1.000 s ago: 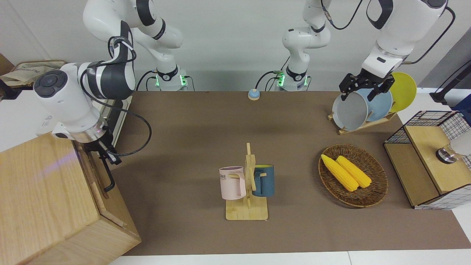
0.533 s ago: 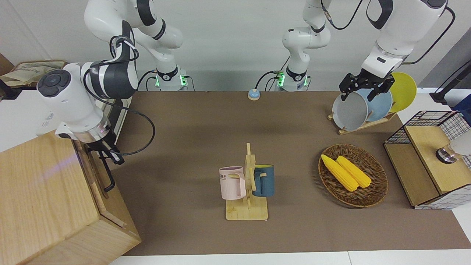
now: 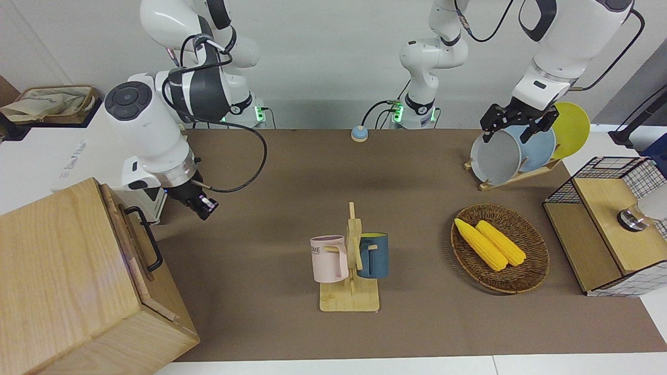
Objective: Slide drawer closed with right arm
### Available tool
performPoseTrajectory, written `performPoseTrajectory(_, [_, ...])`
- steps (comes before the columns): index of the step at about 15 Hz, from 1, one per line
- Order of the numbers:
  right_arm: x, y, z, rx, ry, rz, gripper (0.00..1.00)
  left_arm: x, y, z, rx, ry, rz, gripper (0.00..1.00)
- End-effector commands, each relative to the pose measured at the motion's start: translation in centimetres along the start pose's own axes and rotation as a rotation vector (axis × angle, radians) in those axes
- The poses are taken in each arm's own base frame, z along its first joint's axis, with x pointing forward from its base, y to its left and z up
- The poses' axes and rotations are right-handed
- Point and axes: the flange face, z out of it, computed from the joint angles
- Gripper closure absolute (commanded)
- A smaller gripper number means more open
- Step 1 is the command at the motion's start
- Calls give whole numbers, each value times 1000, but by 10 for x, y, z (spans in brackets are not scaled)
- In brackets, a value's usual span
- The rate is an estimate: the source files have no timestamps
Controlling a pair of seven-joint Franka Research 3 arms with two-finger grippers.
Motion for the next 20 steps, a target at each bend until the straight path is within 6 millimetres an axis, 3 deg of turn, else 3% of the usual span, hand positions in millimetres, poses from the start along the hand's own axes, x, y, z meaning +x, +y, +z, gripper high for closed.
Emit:
performPoseTrajectory(1, [-46, 3, -31, -8, -3, -89, 1000, -3, 2, -6, 18, -4, -5, 7])
performPoseTrajectory(3, [-58, 4, -46, -7, 17, -155, 1000, -3, 2, -6, 18, -4, -5, 7])
performPoseTrajectory(6, [-64, 26, -60, 14, 2, -234, 1000, -3, 2, -5, 18, -6, -5, 7])
performPoseTrajectory(11, [-61, 70, -64, 27, -18, -363, 1000, -3, 2, -6, 18, -4, -5, 7])
performPoseTrajectory(14, [-61, 78, -65, 27, -16, -437, 994, -3, 2, -5, 18, -6, -5, 7])
performPoseTrajectory(16, [-60, 78, -66, -7, -2, -444, 830, -3, 2, -6, 18, -4, -5, 7])
performPoseTrajectory(17, [-60, 78, -65, -39, 5, -447, 578, -3, 2, -5, 18, -6, -5, 7])
performPoseTrajectory(18, [-60, 78, -66, -61, 13, -445, 197, -3, 2, -5, 18, -6, -5, 7])
performPoseTrajectory(19, [-60, 77, -66, -68, 16, -435, 17, -3, 2, -6, 18, -4, -5, 7])
performPoseTrajectory(20, [-59, 76, -66, -67, 18, -433, 15, -3, 2, -5, 18, -6, -5, 7])
